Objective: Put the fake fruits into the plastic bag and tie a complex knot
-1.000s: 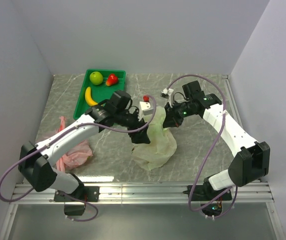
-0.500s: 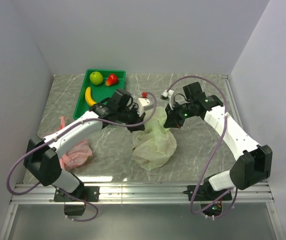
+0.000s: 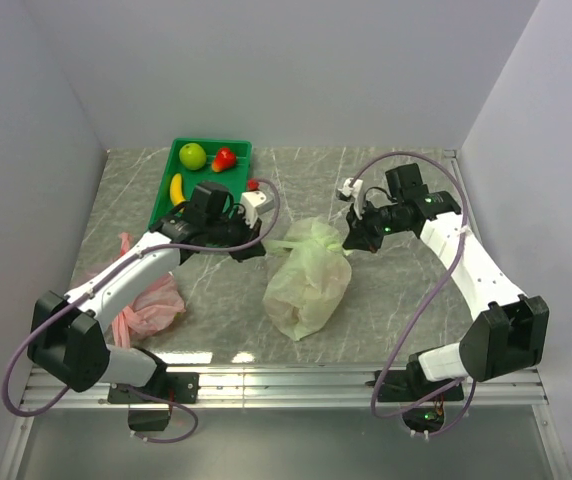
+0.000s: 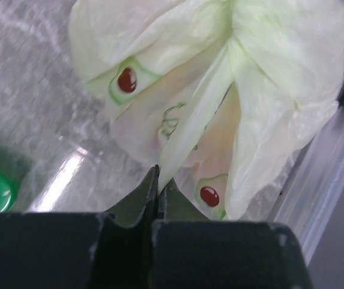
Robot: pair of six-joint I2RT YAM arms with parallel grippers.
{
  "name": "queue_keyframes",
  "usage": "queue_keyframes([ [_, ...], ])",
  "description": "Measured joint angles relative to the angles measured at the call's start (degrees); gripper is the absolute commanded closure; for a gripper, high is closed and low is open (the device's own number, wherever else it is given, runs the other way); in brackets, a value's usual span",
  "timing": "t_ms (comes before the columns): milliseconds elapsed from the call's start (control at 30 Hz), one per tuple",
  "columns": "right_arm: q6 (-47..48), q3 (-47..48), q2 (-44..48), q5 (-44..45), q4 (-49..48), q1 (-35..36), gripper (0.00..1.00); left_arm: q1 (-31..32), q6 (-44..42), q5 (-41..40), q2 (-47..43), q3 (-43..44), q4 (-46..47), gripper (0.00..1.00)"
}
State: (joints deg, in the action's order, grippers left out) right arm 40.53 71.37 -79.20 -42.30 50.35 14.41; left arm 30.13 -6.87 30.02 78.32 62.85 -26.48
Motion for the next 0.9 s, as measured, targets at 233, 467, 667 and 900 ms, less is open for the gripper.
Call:
queue_keyframes([
  [233,5.2,-0.8,0.2,2.0,2.1,-2.7,1.0,-4.0,-1.5,-0.5,-1.3,-3.5,-0.7,1.0],
  [467,9.8,-4.7,0.9,2.5,1.7,-7.5,1.0,-5.4,-4.0,-0.7,-2.5,-6.0,-0.5,1.0],
  [667,12.3,-7.7,0.9,2.4,1.4,-9.9,1.0,-6.4,-9.5,3.4,-3.1,-7.3,-1.2,1.0],
  [900,12.2,-7.9,1.9,6.5,3.2,-9.1,0.1,-6.4,-18.6,5.9,-3.2,-7.2,-4.8,0.5],
])
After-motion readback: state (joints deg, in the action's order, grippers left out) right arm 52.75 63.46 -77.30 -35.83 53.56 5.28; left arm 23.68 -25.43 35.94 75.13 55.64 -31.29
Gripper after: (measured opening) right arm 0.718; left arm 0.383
